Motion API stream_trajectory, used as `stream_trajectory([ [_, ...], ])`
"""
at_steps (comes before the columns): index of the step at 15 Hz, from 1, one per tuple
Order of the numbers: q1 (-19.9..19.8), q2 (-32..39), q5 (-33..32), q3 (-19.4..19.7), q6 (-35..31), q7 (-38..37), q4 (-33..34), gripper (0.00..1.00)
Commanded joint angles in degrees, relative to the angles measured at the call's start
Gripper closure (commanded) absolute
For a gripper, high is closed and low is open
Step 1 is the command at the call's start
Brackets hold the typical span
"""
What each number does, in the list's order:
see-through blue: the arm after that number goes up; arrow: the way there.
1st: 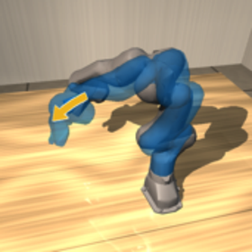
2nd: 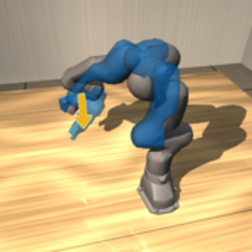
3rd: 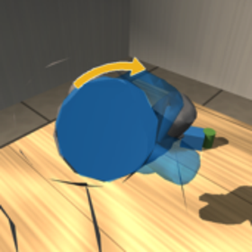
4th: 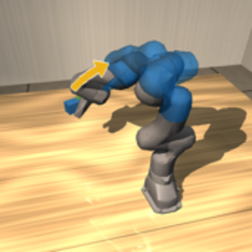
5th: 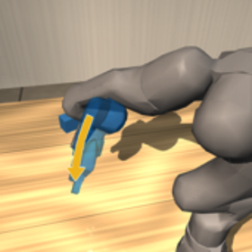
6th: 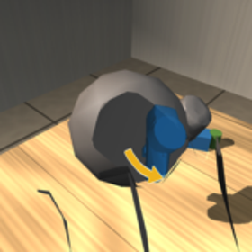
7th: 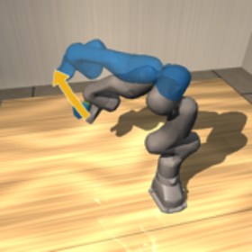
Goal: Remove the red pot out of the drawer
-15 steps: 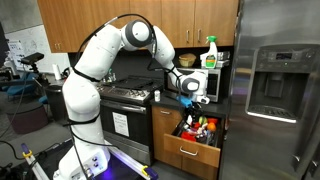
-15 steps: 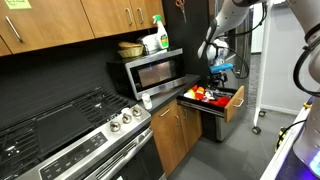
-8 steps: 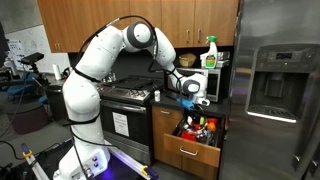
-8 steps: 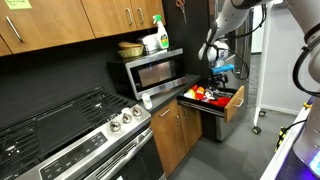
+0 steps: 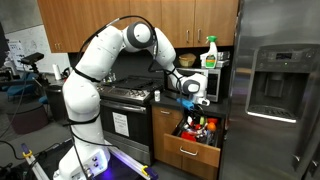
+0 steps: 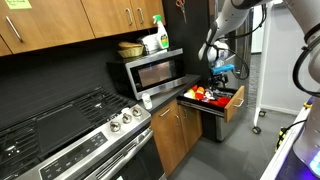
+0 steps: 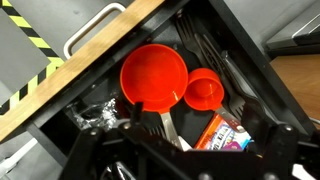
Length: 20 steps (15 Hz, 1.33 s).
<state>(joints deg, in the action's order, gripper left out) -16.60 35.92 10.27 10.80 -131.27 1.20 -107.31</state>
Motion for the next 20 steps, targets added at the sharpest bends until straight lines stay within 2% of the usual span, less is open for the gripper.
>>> stream_trajectory([
  [1, -0.5, 0.0, -0.4, -0.5, 0.1, -0.3, 0.2, 0.00],
  [13, -0.5, 0.2, -0.4, -0.5, 0.0, -0.2, 0.2, 0.00],
  [20, -1.3, 1.4, 0.1, -1.0, -4.2, 1.3, 0.4, 0.00],
])
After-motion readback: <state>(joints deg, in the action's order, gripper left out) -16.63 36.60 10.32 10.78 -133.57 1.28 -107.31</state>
